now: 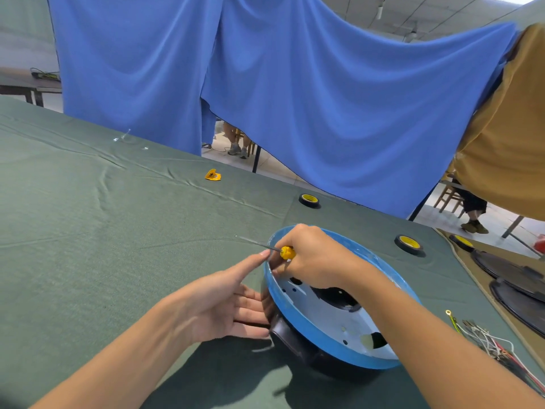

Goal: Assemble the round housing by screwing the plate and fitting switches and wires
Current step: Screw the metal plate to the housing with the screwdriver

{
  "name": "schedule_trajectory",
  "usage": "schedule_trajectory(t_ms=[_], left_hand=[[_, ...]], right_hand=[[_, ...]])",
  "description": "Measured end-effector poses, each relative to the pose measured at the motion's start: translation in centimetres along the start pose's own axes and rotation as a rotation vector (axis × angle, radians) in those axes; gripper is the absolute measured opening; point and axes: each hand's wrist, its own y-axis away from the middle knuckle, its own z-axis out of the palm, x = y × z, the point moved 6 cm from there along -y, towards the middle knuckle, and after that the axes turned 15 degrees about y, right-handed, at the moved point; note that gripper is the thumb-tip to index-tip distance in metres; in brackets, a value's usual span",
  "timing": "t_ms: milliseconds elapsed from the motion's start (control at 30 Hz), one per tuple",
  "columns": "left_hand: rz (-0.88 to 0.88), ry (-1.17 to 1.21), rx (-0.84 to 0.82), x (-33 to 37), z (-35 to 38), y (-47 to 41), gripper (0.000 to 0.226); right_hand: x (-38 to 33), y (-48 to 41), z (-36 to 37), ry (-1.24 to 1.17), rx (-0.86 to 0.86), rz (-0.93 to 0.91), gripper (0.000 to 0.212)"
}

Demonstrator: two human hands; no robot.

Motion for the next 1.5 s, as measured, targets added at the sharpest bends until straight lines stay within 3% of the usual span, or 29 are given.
schedule_trajectory(t_ms=[100, 300, 400, 600, 767, 967, 1167, 1333, 1500], left_hand=[[-0.032, -0.023, -0.027, -0.5, 0.7, 0.9, 0.096], [-0.091, -0.038, -0.042, -2.6, 2.5, 1.9, 0.091], [-0.075, -0.038, -0.003, -3.0, 2.6, 2.1, 0.090], [-0.186, -0.283, -0.035, -2.5, 2.3, 3.0, 0.083], [-0.246, -0.465, -0.087, -2.7, 2.5, 3.0, 0.068], [-0.238, -0.508, -0.044, -1.0, 2.0, 1.8, 0.056], [-0.219, -0.457, 0.037, 0.0, 1.2, 0.5, 0.052], [-0.160, -0.372, 0.127, 1.0, 1.0, -0.5, 0.057], [-0.107, -0.421, 0.183, 2.1, 0.7, -0.8, 0.062]], right_hand=[[0.4, 1.4, -0.3, -0.079, -0.066, 0.020, 0.014], [0.4, 4.2, -0.1, -0.047, -0.120, 0.038, 0.005], [1.5, 5.9, -1.3, -0.111, -0.094, 0.094, 0.019], [3.8, 9.1, -2.9, -0.218, -0.046, 0.221, 0.024], [3.9, 10.2, -2.8, -0.203, -0.058, 0.178, 0.020], [4.6, 10.2, -3.0, -0.218, -0.002, 0.135, 0.013], [5.7, 9.4, -2.7, -0.218, -0.007, 0.081, 0.019], [6.8, 8.5, -3.5, -0.418, 0.147, 0.132, 0.005], [7.0, 7.5, -4.1, -0.502, 0.309, 0.155, 0.009]])
